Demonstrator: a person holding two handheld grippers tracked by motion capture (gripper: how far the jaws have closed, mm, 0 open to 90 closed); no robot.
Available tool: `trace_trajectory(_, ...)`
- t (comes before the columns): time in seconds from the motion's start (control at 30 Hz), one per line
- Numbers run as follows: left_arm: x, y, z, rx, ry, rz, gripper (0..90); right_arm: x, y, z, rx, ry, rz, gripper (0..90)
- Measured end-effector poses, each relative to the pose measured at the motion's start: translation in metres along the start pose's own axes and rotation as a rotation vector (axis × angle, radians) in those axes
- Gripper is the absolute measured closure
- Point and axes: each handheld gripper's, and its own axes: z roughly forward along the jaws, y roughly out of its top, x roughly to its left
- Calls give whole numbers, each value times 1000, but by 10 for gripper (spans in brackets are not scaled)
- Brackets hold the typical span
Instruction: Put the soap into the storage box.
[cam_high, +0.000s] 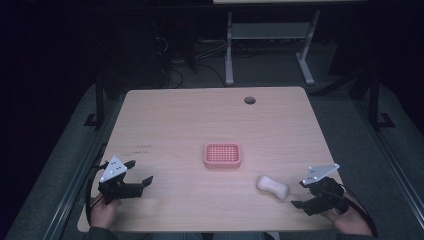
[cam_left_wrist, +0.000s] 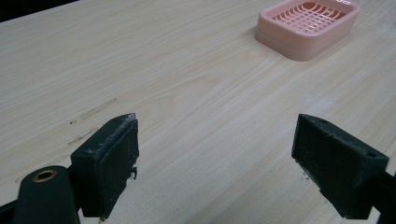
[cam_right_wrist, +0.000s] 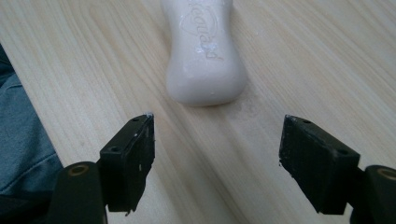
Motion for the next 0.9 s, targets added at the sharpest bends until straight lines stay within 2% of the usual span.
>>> trace_trajectory(0.23,-2,0,1,-1,-6,10,145,3,7,3,15,13,-23,261)
trace_trajectory(0.43,-2,0,1,-1,-10,11,145,5,21,8,33,21,-54,262)
trace_trajectory(0.5,-2,0,0,4,-11,20,145,7,29,11,48,22,-79,262)
trace_trajectory(0.77,-1,0,1,3,-14,14,145,7,42,19,67,31,-113,262)
trace_trajectory(0.9,-1,0,1,5,-13,13,145,10,53,27,94,37,-135,263)
